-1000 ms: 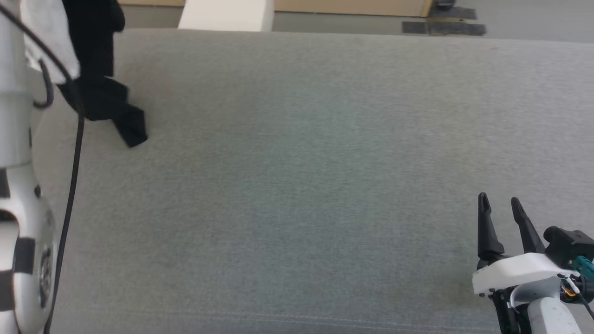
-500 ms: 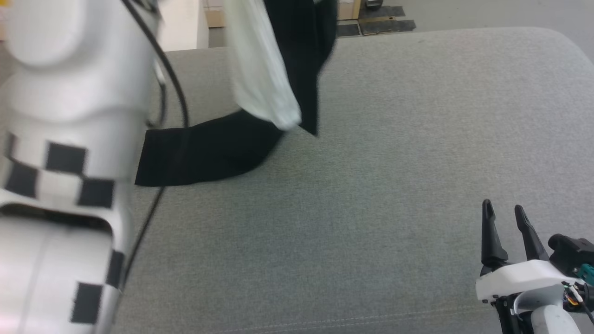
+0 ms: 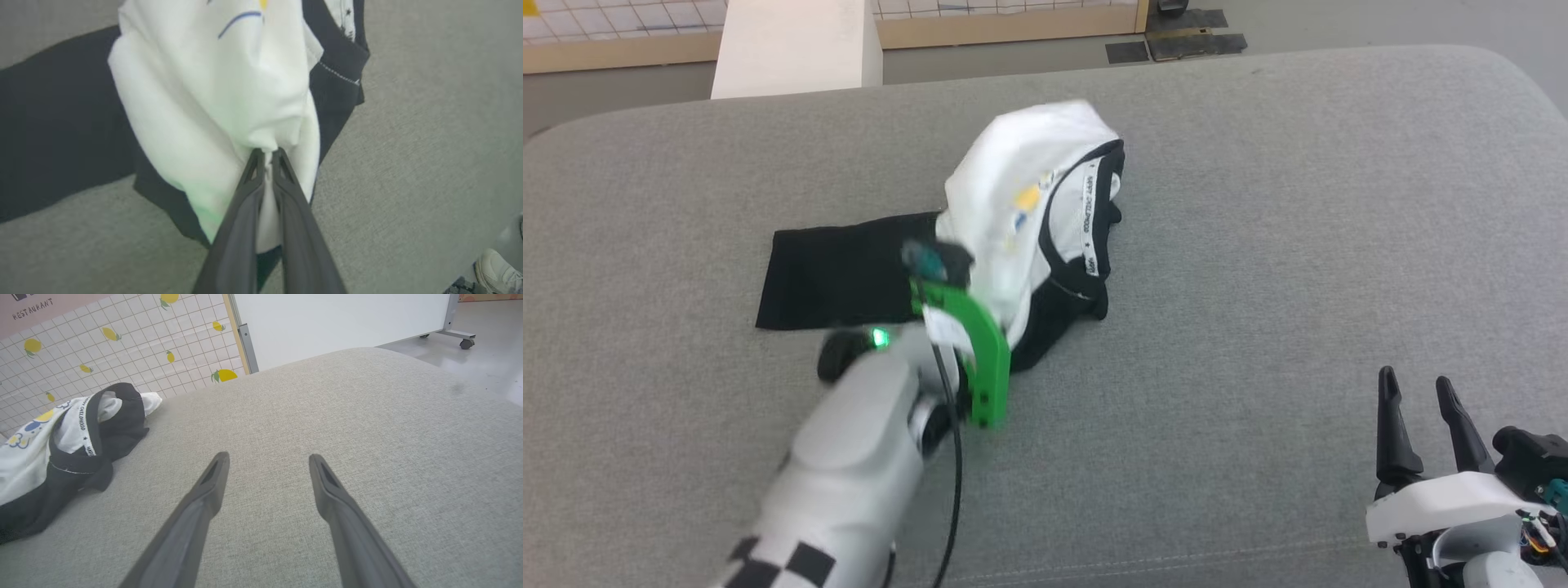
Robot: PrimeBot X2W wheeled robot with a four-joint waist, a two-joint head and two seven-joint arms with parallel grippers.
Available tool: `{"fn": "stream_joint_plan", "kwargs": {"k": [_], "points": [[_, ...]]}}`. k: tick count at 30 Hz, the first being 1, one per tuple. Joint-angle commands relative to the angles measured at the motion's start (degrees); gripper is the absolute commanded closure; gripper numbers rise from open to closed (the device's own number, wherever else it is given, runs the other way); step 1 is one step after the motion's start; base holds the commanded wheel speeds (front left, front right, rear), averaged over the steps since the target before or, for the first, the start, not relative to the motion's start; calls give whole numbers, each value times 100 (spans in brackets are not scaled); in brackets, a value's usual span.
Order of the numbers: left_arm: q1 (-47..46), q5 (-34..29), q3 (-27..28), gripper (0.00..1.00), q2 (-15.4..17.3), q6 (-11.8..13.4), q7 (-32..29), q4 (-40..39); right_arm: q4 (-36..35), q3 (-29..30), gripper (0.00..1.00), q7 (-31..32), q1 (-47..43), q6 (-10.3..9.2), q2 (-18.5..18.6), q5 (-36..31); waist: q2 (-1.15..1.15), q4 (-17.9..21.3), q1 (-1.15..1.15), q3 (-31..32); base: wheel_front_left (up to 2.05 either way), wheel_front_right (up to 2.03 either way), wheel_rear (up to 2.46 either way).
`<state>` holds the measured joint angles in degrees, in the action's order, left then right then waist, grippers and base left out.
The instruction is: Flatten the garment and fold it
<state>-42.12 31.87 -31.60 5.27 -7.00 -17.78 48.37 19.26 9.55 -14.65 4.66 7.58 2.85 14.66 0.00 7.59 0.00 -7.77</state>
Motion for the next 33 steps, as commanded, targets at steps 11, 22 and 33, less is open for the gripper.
{"fn": "stream_joint_plan", "kwargs": {"k": [11,22,33], "points": [[70,1264,733,0,-163,77,-460,-219,-1,20,0,-35,-159,-9,3,-26,0,-381,0,293,0,0,0],[782,1632,2339,0,663,579,1588,-2165,133,-35,0,-35,-130,-9,3,-3,0,-588,0,564,0,0,0],[2879,14,2224,0,1084,1250,3208,-3676,237,54,0,204,41,-9,3,-56,0,-888,0,404,0,0,0]]}}
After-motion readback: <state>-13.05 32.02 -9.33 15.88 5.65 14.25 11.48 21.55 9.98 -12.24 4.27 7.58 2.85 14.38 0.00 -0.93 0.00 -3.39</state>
